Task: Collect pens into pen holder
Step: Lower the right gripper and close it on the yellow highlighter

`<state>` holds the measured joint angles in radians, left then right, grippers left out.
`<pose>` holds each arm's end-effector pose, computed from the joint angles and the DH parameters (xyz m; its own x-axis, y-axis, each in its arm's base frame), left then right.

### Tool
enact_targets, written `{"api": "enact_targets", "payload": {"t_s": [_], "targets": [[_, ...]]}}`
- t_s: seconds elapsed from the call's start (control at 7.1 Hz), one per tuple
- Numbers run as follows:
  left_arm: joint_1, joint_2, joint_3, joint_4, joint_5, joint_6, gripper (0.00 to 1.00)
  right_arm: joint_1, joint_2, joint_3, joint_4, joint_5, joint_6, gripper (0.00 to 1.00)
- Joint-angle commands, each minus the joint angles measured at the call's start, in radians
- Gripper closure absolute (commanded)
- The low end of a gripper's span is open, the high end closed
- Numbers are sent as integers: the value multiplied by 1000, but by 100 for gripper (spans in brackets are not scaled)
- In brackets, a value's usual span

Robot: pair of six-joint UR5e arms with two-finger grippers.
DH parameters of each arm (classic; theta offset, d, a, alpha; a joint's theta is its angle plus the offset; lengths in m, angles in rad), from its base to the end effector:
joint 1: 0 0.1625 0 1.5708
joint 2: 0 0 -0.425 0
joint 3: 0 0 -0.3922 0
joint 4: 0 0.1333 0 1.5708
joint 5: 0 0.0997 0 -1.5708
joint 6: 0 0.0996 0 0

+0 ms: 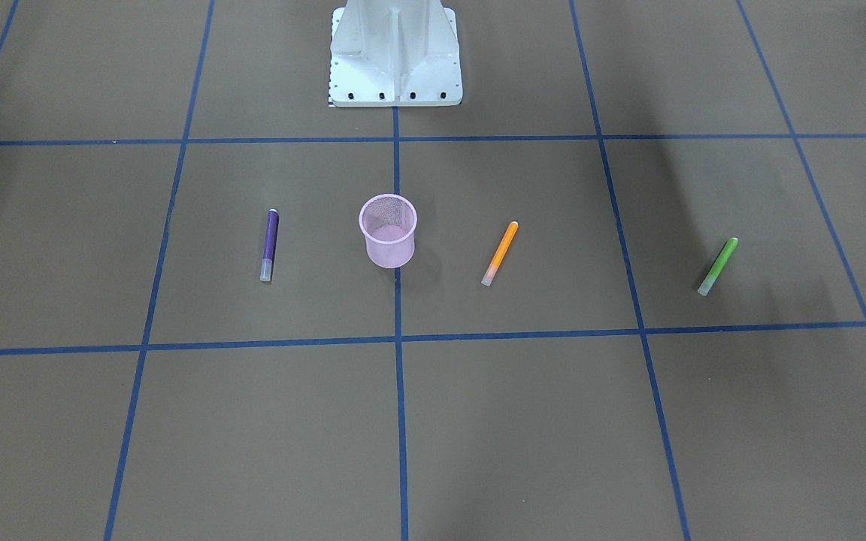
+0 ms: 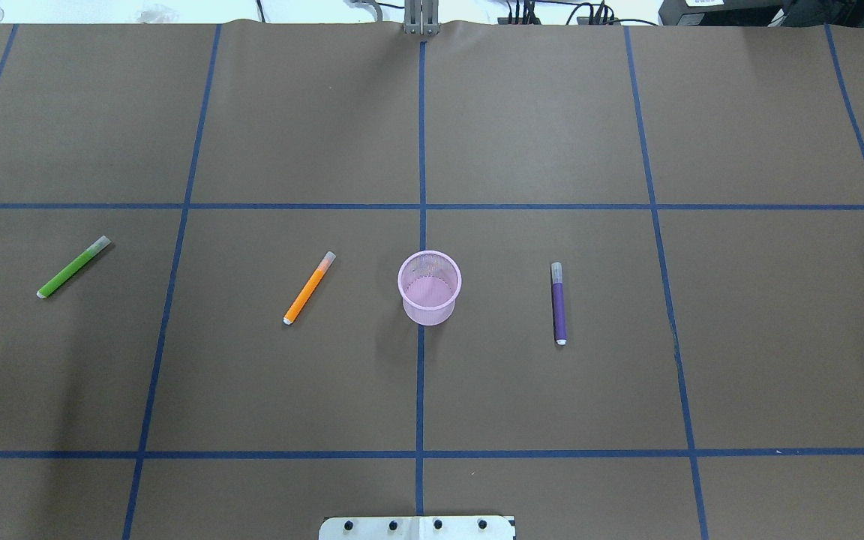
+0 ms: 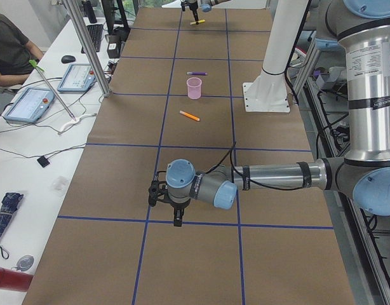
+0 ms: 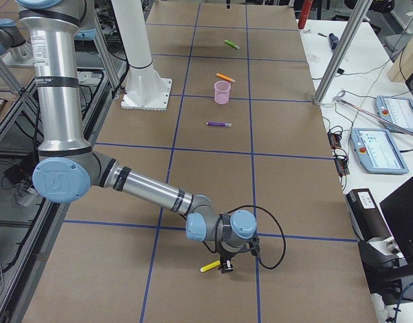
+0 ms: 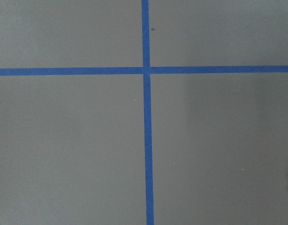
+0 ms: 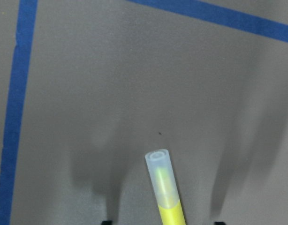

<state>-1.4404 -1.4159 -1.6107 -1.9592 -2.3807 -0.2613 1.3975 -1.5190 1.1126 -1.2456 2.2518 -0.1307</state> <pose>-0.0036 -0.4428 0.6666 0.6683 0.0273 -0.7434 0.0491 0.9955 0.0807 -0.0124 -0.4804 0.8272 0.7451 -0.2109 0.6327 0.2713 0.9625 0.0014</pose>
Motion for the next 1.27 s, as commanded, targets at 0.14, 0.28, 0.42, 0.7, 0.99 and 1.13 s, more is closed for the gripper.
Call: {"api": "enact_targets", "payload": {"t_s": [0.14, 0.28, 0.42, 0.7, 0.99, 1.13], "targets": [[0, 0, -2, -1, -2, -4, 0, 0, 3, -16, 0, 0, -6, 57], [0, 0, -2, -1, -2, -6, 0, 0, 5, -16, 0, 0, -10, 80], [0, -2, -2, -1, -2, -6, 0, 0, 3, -16, 0, 2, -10, 100], [0, -2, -2, -1, -2, -7, 0, 14, 16, -8, -3, 38, -26, 100], [0, -2, -5, -3, -2, -7, 0, 47, 26, 59, -40, 77, -12, 100], [0, -2, -3, -30, -2, -9, 0, 55, -1, 175, -96, 93, 49, 100]]}}
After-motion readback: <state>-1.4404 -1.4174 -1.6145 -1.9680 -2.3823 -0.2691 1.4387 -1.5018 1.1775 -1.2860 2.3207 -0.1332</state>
